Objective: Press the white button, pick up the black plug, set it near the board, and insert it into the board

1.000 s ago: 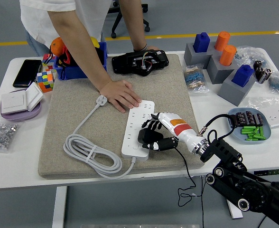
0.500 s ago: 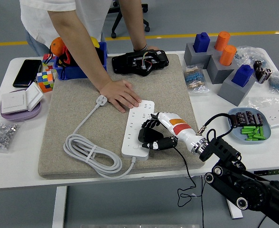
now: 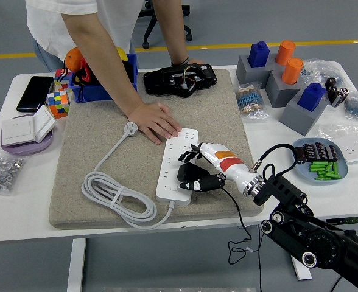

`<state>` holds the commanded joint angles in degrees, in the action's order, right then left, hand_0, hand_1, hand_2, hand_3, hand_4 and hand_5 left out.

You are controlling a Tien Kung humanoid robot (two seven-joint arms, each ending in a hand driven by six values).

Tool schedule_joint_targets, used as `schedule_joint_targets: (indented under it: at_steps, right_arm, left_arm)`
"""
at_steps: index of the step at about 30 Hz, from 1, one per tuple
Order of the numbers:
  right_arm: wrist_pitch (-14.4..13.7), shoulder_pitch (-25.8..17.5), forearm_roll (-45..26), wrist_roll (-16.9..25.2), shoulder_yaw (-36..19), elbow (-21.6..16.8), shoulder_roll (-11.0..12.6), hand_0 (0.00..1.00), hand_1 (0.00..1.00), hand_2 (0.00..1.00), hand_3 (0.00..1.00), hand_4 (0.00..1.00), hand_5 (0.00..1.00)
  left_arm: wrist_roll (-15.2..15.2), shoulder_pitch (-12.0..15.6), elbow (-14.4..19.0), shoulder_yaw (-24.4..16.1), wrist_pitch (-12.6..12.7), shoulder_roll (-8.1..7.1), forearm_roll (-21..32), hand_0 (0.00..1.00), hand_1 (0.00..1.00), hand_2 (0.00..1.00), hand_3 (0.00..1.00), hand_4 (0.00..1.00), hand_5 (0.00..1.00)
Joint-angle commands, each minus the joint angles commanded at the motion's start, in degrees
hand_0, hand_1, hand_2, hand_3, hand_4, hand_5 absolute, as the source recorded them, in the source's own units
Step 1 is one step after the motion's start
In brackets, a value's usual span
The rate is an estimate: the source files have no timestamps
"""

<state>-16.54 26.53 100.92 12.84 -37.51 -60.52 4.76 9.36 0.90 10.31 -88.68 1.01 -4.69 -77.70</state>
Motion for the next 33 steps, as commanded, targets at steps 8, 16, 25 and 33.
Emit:
schedule_joint_targets:
  at_steps: [8,16,25,33]
  right_arm:
    - [0.55,0.18,-0.53,-0.29,-0.07,-2.69,0.2,0.635,0.625,0.573,0.591,0.998,0.242]
    - [2.35,-2.23,-1.71,-0.3,-3.86,-9.8,2.17,0.687,0.672,0.603,0.603,0.998,0.314]
    - [7.89,-7.72,-2.93,-1.33,-7.42,-17.01,7.79,0.973,0.94,0.888,0.859,0.998,0.704]
    - [7.71,-12.44,-3.79,1.99,-8.06,-18.21,12.61,0.988,0.954,0.908,0.88,0.954,0.794]
  left_arm:
    - [-0.01,0.03,0.0,0.04,-0.01,0.12,0.08,0.466,0.494,0.516,0.571,0.606,0.253]
    - [-0.1,0.06,0.0,-0.03,0.02,0.07,0.04,0.471,0.494,0.515,0.571,0.606,0.253]
    - [-0.02,0.33,0.0,-0.66,-0.06,0.03,-0.44,0.471,0.494,0.514,0.57,0.607,0.253]
    - [-0.22,0.21,0.0,-0.51,-0.07,0.11,-0.05,0.47,0.494,0.514,0.57,0.606,0.253]
